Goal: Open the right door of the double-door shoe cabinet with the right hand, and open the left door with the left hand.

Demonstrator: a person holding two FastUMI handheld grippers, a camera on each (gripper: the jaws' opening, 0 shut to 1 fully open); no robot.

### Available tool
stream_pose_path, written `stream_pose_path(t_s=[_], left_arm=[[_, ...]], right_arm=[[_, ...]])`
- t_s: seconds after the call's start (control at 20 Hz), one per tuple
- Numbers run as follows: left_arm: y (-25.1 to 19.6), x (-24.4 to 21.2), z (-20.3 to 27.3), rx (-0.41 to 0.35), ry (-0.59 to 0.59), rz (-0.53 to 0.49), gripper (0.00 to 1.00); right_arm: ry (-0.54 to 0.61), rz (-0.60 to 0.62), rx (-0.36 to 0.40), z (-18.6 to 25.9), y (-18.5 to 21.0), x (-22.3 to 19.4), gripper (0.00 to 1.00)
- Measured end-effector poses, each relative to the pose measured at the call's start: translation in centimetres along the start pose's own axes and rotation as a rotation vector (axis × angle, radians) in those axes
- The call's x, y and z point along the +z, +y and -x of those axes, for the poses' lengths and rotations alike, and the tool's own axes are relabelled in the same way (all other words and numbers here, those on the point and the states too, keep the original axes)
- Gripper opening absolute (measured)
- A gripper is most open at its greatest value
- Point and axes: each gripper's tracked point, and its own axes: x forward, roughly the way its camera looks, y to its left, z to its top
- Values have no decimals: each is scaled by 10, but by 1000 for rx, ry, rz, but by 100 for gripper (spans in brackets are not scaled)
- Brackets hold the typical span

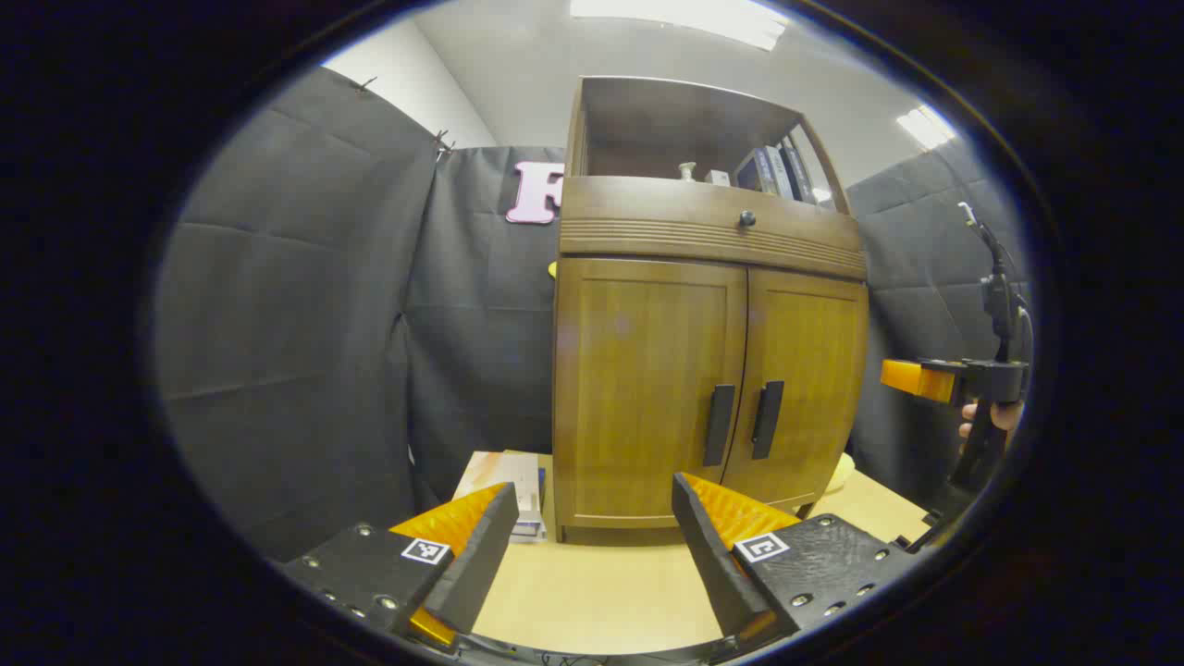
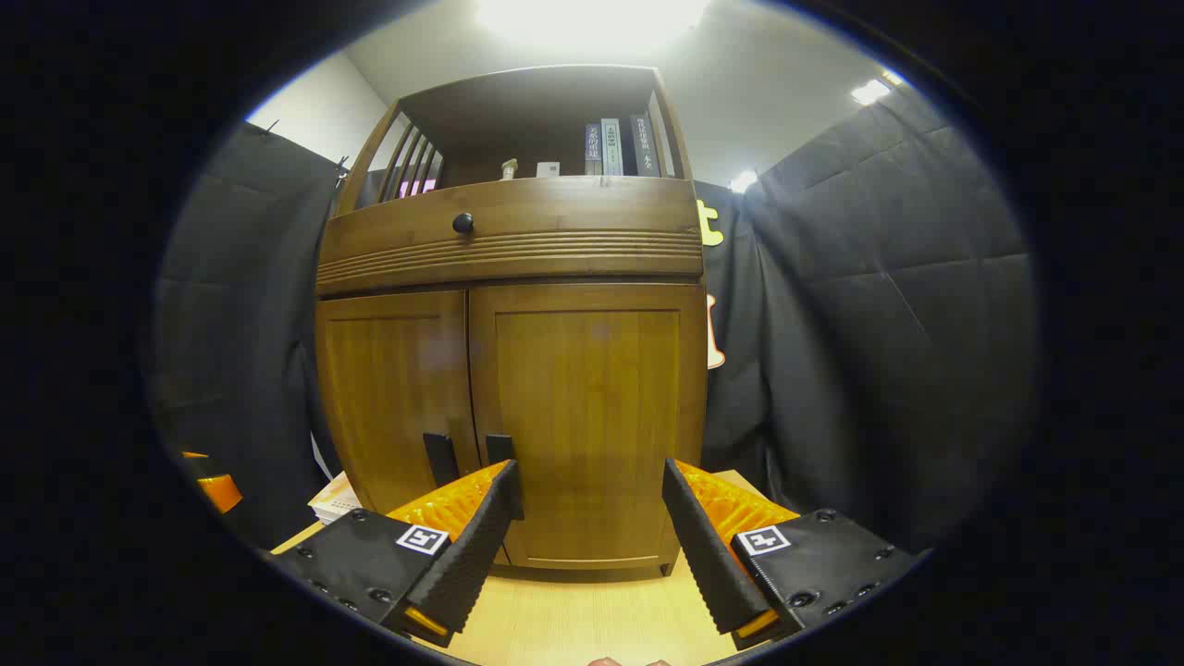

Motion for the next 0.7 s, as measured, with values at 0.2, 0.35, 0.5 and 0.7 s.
stream_pose_path(t_s=[0.2, 0.35, 0.5, 0.7], left_arm=[[5, -4, 2, 9, -3, 28, 96], [12, -6, 6, 31, -6, 42, 96], [18, -15, 8, 50, 5, 55, 96], [22, -23, 13, 65, 15, 63, 96]], right_arm=[[9, -2, 7, 5, 2, -2, 96], [16, 4, 4, 6, 2, -5, 97], [36, -17, 13, 4, 7, -10, 98], [60, -28, 30, -2, 16, -16, 97]])
